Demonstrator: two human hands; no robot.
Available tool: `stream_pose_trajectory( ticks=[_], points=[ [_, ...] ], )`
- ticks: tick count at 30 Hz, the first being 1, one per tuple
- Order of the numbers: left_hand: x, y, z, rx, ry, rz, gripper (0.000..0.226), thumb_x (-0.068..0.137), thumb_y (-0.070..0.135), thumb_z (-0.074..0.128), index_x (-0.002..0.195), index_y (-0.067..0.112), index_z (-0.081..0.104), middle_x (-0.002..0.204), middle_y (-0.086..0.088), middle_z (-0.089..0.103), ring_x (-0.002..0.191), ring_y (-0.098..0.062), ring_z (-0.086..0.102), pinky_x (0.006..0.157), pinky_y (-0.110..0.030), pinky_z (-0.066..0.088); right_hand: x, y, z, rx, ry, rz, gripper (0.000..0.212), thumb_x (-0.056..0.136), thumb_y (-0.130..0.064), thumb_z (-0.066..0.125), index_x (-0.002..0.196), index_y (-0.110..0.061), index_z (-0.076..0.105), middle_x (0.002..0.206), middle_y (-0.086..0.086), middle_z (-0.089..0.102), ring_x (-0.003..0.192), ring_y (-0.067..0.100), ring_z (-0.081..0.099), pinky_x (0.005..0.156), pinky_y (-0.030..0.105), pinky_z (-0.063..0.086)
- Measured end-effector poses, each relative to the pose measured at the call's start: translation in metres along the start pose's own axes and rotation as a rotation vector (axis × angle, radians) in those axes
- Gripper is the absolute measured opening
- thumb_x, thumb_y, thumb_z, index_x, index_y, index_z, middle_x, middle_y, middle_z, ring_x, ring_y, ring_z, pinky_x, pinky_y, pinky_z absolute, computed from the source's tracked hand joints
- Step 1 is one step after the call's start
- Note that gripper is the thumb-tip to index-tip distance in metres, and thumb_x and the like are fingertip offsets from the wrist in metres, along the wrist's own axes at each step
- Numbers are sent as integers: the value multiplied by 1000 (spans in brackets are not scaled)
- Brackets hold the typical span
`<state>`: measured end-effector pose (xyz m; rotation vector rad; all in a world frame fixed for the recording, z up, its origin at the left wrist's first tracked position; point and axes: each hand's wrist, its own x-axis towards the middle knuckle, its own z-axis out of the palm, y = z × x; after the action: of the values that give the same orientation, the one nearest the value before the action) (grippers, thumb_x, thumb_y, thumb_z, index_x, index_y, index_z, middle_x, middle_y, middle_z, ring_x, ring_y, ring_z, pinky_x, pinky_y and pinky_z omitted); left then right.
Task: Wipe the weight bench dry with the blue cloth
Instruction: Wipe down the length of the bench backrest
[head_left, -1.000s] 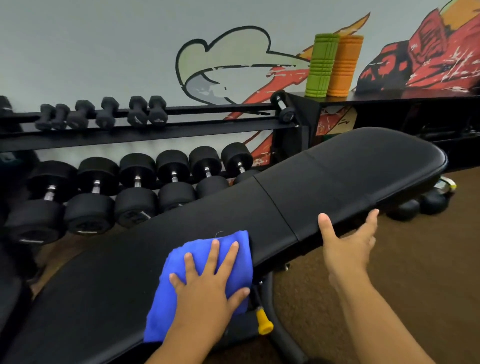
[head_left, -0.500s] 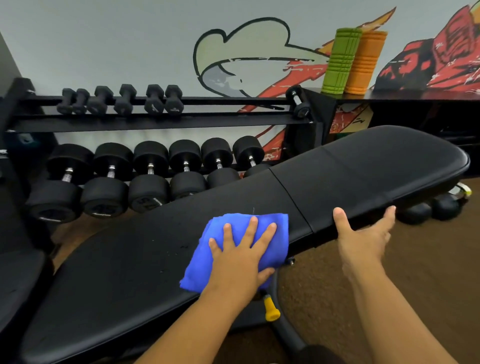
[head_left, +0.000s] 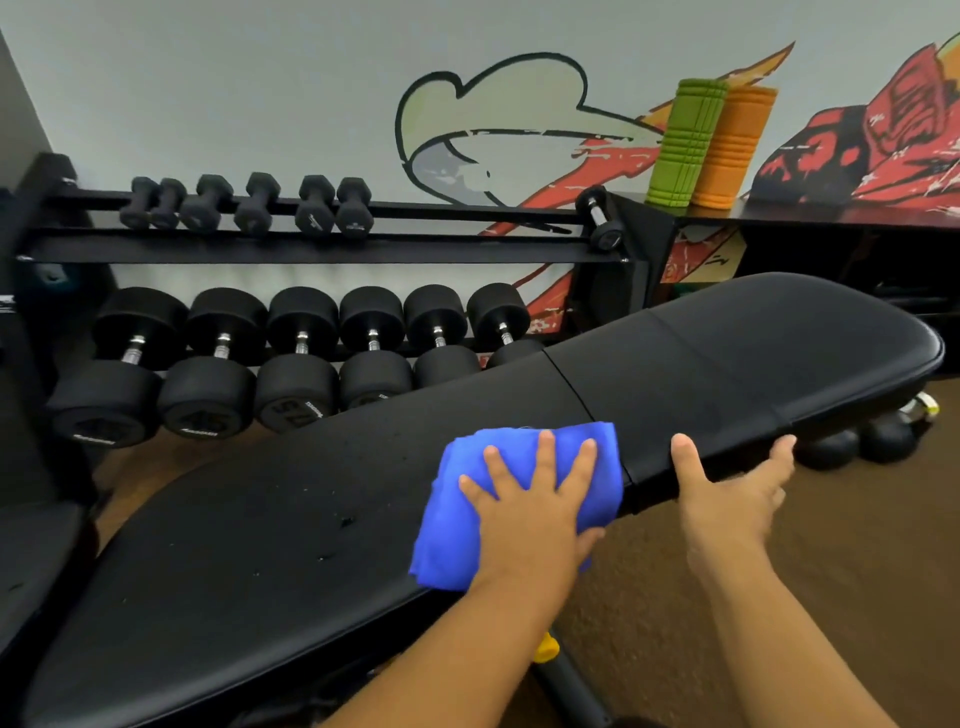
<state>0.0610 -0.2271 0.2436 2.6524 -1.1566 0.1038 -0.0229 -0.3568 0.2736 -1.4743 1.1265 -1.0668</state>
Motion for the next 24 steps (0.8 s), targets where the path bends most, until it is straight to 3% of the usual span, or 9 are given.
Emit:
stream_pose_trajectory(
  ticks=[2,4,6,8,10,12,15,19,24],
  points=[
    [12,12,0,-19,-16,37,83,89,63,43,147,44,-13,161,0,-10,137,-59,-4,102,-76,6,1,0,0,-7,12,-16,97,84,-37,71,153,-33,3,158,8,13,138,31,31,94,31,27],
    [13,8,2,-15,-4,56,78,91,63,39,147,45,-11,161,1,-9,138,-58,-3,102,-74,6,1,0,0,-8,15,-16,97,84,-37,72,153,-33,4,158,8,14,138,32,31,98,34,29],
    [5,-5,-2,27,-1,64,70,87,63,36,149,42,10,159,2,18,133,-60,21,96,-76,22,0,0,0,-9,21,-11,97,84,-37,72,153,-34,3,159,6,13,140,31,28,104,39,29],
    [-7,-23,1,42,-2,34,66,77,66,32,138,41,38,142,2,50,114,-55,52,79,-72,43,0,-1,-1,-6,18,-10,97,84,-38,72,153,-35,3,159,5,13,140,30,28,106,41,29],
    [-23,-43,6,59,8,-4,66,73,68,33,132,42,47,134,3,58,106,-51,60,72,-68,48,0,-1,-1,-5,13,-20,97,84,-38,71,153,-35,3,158,6,14,130,23,34,102,38,30],
    [-40,-65,11,52,25,-27,67,72,69,35,132,42,47,134,4,58,107,-49,60,72,-67,49,0,0,-2,-7,20,-20,96,84,-39,71,153,-36,3,158,7,16,121,18,36,98,36,30],
    [-65,-101,24,14,51,-85,76,73,75,34,142,44,34,138,7,54,108,-48,60,72,-67,49,-1,0,-1,-7,15,-22,96,84,-41,70,152,-38,2,158,7,15,128,23,36,101,39,31],
    [-86,-138,31,8,67,-165,80,77,85,15,147,48,11,138,12,52,107,-46,62,64,-65,50,1,6,0,4,20,-25,98,81,-43,71,151,-41,3,158,8,18,140,30,29,108,45,29],
    [-76,-123,20,36,-38,-142,80,77,85,17,147,47,16,142,9,50,106,-50,60,62,-63,51,0,7,-1,81,6,-27,97,82,-38,72,152,-39,5,156,6,21,127,23,40,103,39,32]
  ],
)
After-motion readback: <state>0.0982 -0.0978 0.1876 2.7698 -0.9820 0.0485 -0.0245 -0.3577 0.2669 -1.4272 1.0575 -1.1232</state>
